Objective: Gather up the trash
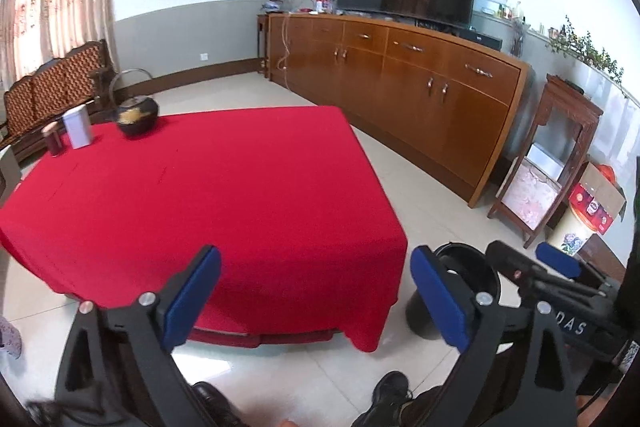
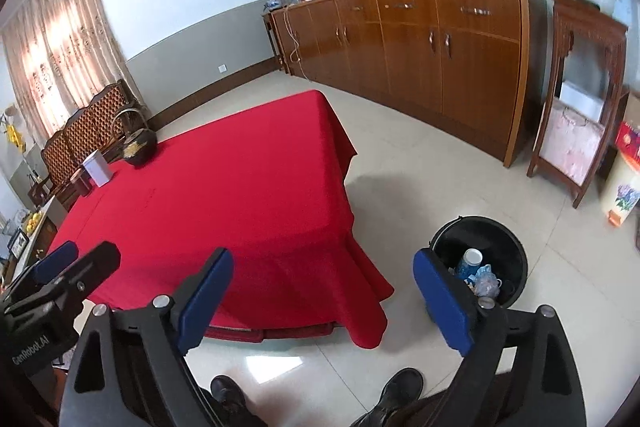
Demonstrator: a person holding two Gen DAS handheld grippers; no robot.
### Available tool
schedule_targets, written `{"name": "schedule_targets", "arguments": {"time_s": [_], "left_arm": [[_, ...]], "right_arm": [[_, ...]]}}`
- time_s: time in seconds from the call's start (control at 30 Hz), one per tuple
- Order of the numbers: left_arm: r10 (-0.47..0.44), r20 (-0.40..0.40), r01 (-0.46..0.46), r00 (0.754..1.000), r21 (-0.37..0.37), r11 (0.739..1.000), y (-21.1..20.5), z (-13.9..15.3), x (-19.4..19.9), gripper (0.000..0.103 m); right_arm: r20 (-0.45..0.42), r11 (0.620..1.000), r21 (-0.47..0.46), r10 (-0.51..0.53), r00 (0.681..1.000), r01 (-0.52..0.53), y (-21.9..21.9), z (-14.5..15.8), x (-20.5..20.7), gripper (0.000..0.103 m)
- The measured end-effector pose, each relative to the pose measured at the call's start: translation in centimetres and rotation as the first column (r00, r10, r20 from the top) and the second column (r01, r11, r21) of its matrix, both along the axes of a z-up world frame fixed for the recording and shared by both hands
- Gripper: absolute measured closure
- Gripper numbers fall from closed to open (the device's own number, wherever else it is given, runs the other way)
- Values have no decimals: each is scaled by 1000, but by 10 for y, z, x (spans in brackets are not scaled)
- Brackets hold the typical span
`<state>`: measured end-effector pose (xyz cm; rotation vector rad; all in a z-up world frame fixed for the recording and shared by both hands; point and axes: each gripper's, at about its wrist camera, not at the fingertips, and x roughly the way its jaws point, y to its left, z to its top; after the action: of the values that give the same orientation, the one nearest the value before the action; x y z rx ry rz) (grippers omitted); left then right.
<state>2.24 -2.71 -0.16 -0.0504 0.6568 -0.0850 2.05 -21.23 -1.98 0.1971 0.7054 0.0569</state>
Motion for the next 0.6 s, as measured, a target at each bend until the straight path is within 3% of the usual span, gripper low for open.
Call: {"name": "schedule_targets", "arguments": {"time_s": [0.3, 0.6], "left_arm": [[9, 30, -9, 999, -19, 1000, 0, 9, -26, 5], [-1, 39, 2, 999, -21, 1000, 1, 7, -36, 4]], "right_arm": [[63, 996, -45, -78, 995, 81, 6, 15, -46, 9], [77, 991, -36, -123, 989, 126, -11, 20, -54, 9]]}}
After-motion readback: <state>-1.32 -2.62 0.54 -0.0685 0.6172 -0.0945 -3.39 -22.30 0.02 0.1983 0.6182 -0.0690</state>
